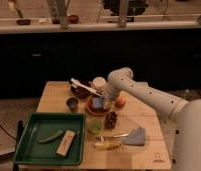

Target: Wipe red bowl with sponge

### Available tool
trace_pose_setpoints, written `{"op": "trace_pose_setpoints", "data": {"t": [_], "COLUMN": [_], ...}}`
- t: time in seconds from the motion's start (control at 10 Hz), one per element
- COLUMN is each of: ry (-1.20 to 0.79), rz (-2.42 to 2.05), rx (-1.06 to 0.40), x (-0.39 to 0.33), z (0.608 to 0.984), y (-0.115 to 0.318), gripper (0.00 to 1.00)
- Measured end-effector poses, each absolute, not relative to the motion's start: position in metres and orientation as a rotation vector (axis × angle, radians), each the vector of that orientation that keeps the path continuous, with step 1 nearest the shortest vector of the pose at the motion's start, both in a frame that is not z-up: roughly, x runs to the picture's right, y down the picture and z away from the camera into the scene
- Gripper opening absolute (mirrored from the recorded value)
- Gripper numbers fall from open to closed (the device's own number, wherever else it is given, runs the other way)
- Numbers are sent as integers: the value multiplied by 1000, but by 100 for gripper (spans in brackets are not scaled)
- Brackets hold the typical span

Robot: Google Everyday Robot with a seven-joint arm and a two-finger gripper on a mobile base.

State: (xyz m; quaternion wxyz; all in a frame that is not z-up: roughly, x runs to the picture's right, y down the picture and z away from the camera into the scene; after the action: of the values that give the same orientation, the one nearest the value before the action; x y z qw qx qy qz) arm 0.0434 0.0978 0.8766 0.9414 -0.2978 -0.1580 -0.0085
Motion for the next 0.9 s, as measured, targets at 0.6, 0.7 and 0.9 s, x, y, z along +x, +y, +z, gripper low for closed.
{"op": "trace_pose_setpoints", "data": {"t": [0.6,0.7,0.9], "ry": [-327,-329,-340], "rz": [-52,-61,-89], "rx": [-605,-607,-613], "x": [31,26,13], "z": [883,886,889], "y": [88,86,85], "gripper": [0,0,0]}}
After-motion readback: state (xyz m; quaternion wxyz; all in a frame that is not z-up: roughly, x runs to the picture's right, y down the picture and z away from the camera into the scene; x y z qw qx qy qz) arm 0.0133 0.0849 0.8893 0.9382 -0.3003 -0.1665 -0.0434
